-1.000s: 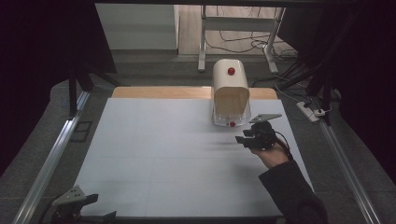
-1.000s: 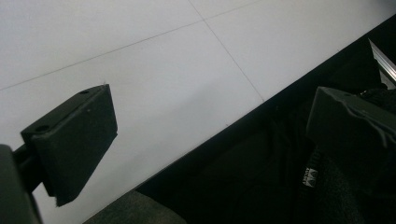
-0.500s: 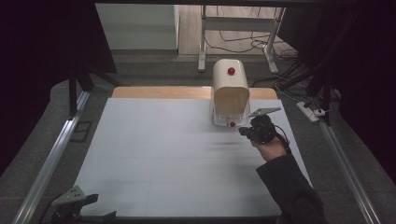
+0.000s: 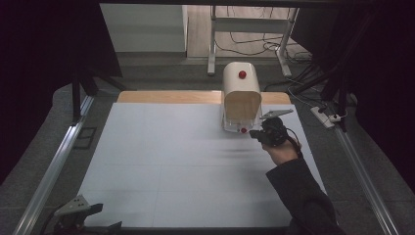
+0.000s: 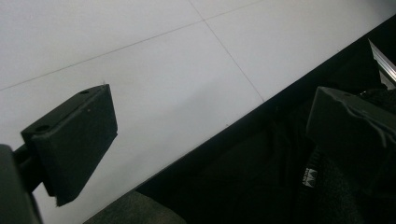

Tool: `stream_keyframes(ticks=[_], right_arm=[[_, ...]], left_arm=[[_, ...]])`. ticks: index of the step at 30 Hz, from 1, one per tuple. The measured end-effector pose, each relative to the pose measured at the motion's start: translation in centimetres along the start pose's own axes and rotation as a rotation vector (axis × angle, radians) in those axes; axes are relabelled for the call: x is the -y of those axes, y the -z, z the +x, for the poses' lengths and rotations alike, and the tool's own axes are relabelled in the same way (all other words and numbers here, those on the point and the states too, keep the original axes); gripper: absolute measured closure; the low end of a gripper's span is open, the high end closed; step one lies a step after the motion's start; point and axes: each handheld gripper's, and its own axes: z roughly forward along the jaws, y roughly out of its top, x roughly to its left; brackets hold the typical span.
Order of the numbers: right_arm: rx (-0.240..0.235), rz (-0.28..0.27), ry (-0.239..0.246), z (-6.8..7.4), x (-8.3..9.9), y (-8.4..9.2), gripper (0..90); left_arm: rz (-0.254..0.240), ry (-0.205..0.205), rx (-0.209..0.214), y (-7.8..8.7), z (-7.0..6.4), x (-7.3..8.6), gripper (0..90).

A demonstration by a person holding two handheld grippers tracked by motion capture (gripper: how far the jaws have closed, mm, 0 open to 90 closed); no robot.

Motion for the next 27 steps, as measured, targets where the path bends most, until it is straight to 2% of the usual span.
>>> stream_keyframes(ticks=[5, 18, 27], right_arm=[[0.002, 0.012, 0.017, 0.0, -0.3, -0.2, 89.6], [0.015, -0.014, 0.023, -0.2, -1.3, 0.3, 89.6], [0.018, -0.012, 0.012, -0.6, -1.9, -0.1, 89.6]], left_arm=[[0.0, 0.0, -0.001, 0.0, 0.0, 0.0, 2.2], [0.001, -0.001, -0.002, 0.0, 0.0, 0.0, 2.2], [0.0, 0.0, 0.0, 0.0, 0.0, 0.0, 2.2]])
